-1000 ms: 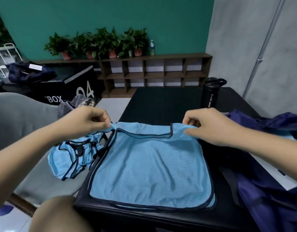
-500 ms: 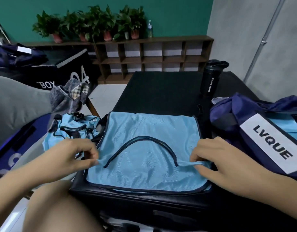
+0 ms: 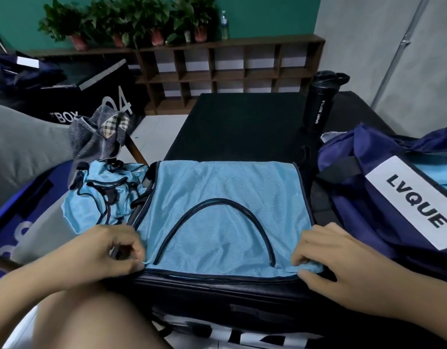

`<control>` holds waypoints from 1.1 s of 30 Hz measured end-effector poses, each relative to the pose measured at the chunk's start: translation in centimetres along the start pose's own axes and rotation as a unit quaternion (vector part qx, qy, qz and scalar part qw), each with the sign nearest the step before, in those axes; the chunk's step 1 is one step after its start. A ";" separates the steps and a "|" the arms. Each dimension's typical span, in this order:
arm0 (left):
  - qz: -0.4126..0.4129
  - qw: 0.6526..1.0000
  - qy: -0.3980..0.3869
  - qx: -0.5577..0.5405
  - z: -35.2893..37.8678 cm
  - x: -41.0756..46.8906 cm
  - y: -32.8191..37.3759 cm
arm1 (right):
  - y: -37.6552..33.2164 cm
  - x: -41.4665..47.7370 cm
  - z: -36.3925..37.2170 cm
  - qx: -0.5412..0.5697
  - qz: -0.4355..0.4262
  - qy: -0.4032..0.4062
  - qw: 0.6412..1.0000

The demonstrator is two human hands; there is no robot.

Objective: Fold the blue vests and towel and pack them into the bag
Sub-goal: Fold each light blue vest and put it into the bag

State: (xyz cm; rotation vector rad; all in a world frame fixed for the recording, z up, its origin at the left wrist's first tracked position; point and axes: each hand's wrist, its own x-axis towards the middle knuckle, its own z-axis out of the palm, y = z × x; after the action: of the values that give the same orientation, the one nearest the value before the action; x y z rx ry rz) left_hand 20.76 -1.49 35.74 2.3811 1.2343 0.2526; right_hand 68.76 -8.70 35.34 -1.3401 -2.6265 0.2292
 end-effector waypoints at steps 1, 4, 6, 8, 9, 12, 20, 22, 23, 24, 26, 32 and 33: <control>-0.009 1.000 -0.007 -0.005 -0.2 0.1 0.1 | 0.1 0.1 -0.2 0.009 0.006 -0.002 1.000; -0.045 0.998 -0.021 -0.037 -1.1 0.5 0.7 | 0.4 0.3 -0.7 0.029 0.032 0.020 0.999; -0.080 0.995 0.020 -0.051 -1.2 0.9 0.9 | 1.0 0.4 -0.6 0.006 0.053 0.050 0.997; -0.114 0.988 0.106 -0.016 -0.9 1.7 0.6 | 1.8 0.4 -0.4 -0.048 0.076 0.071 0.993; -0.138 0.980 0.145 0.007 -0.7 2.0 0.3 | 2.1 0.5 -0.2 -0.077 0.087 0.074 0.990; -0.227 0.959 0.168 0.029 -0.1 2.7 -0.9 | 2.6 0.4 0.3 -0.141 0.095 0.066 0.983; -0.315 0.944 0.080 0.055 0.2 3.9 -1.7 | 3.0 0.6 1.4 -0.160 0.048 0.110 0.980; -0.328 0.939 0.084 0.056 -0.2 4.6 -2.0 | 2.7 0.8 1.5 -0.158 0.025 0.113 0.981; -0.334 0.936 0.089 0.061 -0.4 5.1 -2.4 | 2.5 1.0 1.5 -0.157 0.008 0.113 0.981; -0.338 0.934 0.095 0.069 -0.7 5.8 -2.8 | 2.1 1.1 1.5 -0.155 -0.011 0.110 0.982; -0.335 0.932 0.107 0.084 -1.4 7.4 -4.0 | 1.1 1.4 1.7 -0.145 -0.045 0.101 0.983; -0.273 0.944 0.114 0.144 -3.4 14.6 -6.1 | -2.3 2.8 3.1 -0.100 -0.101 0.085 0.986; -0.263 0.945 0.111 0.156 -3.7 16.0 -6.2 | -2.8 3.1 3.4 -0.093 -0.108 0.088 0.986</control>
State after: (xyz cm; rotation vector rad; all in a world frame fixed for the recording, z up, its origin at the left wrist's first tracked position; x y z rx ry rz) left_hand 24.25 15.68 35.44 2.1986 2.0964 0.1652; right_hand 63.96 -7.99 32.98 -1.0574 -2.6652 -0.1623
